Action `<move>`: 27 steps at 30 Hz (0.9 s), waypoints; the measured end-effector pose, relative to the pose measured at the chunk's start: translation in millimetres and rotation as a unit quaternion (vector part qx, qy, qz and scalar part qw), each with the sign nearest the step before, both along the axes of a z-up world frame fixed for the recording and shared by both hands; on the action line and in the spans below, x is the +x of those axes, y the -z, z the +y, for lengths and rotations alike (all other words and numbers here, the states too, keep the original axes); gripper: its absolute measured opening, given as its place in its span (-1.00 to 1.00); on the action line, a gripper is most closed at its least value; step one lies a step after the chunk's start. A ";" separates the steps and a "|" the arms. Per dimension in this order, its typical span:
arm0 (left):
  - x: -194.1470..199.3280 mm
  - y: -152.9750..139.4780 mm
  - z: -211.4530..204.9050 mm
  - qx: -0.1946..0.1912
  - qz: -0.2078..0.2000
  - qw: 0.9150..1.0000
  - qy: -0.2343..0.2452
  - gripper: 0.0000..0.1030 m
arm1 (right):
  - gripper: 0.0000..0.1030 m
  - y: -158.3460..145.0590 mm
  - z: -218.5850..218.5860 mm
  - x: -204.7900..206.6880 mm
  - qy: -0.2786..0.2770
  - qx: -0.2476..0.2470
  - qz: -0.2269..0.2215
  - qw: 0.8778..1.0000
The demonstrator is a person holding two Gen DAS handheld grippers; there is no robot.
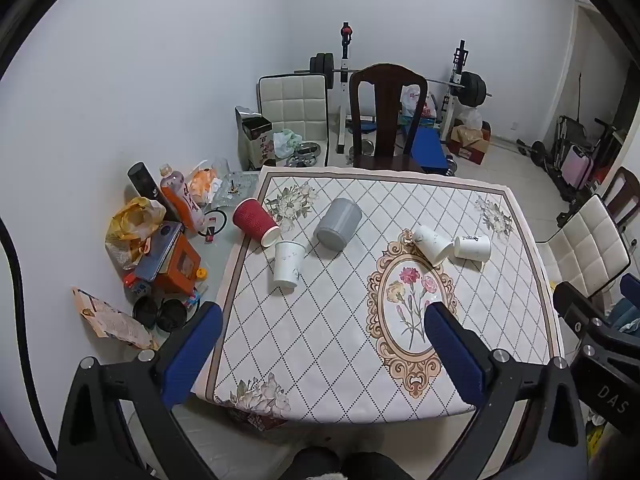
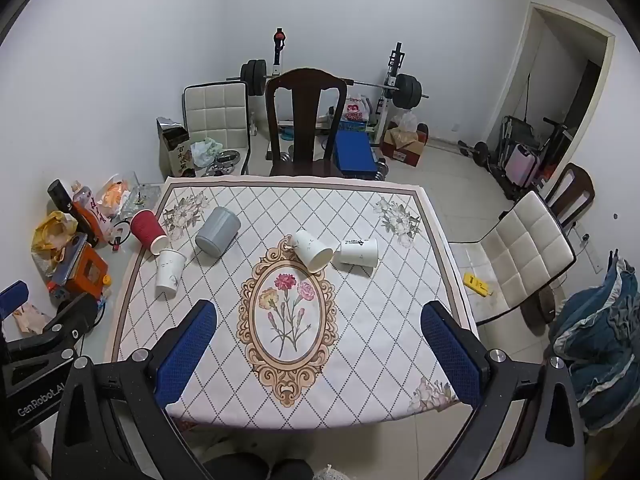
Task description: Flip cup upright
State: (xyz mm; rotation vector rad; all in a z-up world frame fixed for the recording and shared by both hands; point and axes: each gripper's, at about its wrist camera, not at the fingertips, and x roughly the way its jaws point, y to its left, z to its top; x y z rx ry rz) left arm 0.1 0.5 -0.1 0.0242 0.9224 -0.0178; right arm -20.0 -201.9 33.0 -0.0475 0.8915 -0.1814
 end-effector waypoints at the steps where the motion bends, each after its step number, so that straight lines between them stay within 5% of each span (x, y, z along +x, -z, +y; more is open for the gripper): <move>1: 0.1 0.1 0.5 -0.001 0.000 1.000 0.000 1.00 | 1.00 -0.3 -0.2 -0.6 0.000 -0.003 -0.002 1.000; 27: -3.7 -15.6 -0.7 0.006 -0.011 1.000 0.000 1.00 | 1.00 -14.5 -5.9 -9.9 0.000 0.004 -0.006 1.000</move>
